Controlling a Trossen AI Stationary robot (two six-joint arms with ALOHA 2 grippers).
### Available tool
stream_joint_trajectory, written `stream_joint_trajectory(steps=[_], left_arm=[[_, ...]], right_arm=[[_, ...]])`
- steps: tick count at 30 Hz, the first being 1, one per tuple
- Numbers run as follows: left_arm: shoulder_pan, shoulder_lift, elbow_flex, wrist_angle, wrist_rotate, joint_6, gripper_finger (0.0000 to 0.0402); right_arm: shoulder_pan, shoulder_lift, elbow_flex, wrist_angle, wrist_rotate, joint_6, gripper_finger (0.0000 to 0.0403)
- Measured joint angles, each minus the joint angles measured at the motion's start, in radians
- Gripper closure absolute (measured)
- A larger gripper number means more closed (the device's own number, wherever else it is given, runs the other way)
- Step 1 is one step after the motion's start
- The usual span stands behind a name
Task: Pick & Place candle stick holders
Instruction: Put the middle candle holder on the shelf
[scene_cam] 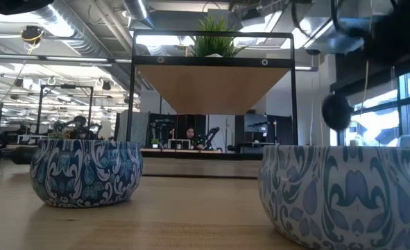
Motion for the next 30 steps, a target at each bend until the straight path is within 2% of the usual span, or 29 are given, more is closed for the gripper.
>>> stream_joint_trajectory(steps=[5,16,22,30], left_arm=[[0.000,0.000,0.000,0.000,-0.007,0.003,0.0400],[0.000,0.000,0.000,0.000,-0.015,0.010,0.0400],[0.000,0.000,0.000,0.000,-0.011,0.011,0.0400],[0.000,0.000,0.000,0.000,-0.038,0.011,0.0400]], right_arm=[[0.009,0.000,0.185,-0.095,-0.035,-0.046,0.0385],[0.050,-0.001,0.561,-0.283,-0.208,-0.067,0.0385],[0.055,-0.002,0.644,-0.299,-0.437,-0.039,0.0385],[0.075,-0.002,0.650,-0.259,-0.814,0.009,0.0385]])
